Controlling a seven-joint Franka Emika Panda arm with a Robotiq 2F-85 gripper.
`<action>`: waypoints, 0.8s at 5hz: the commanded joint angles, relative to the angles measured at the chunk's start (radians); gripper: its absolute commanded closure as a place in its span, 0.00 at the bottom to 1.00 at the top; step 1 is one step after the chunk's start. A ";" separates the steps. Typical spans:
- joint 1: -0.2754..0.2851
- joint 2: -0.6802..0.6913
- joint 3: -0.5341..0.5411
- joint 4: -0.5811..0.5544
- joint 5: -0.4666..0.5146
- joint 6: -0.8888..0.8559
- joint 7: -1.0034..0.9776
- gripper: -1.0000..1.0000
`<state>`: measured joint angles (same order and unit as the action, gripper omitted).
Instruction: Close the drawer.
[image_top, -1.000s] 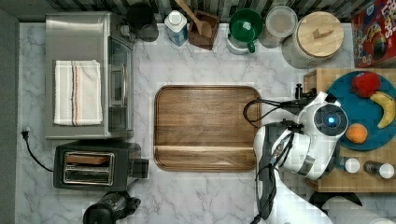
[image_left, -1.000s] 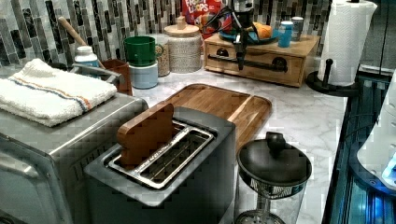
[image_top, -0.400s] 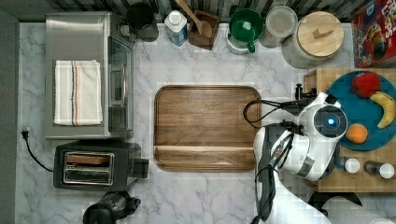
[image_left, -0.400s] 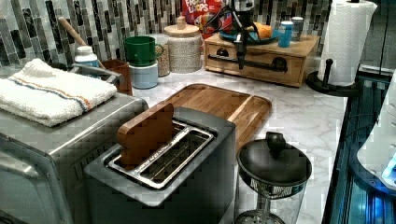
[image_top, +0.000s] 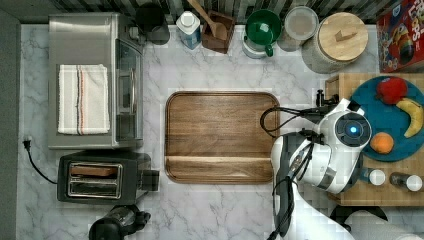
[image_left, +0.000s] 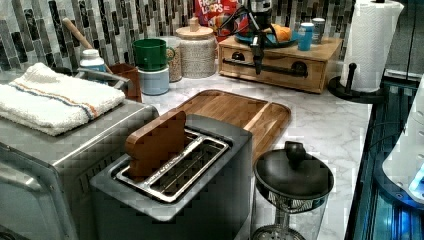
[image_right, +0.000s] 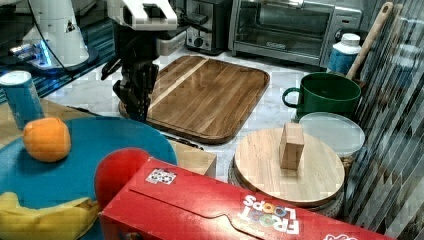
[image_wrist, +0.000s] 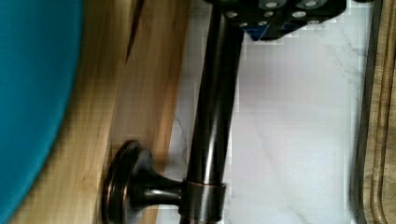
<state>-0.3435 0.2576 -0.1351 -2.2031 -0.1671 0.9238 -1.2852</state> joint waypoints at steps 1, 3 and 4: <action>-0.057 -0.043 -0.081 0.093 -0.032 0.017 0.037 1.00; -0.046 -0.043 -0.092 0.093 -0.028 0.018 0.034 1.00; -0.048 -0.043 -0.091 0.093 -0.028 0.018 0.034 1.00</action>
<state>-0.3267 0.2576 -0.1511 -2.2031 -0.1661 0.9214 -1.2852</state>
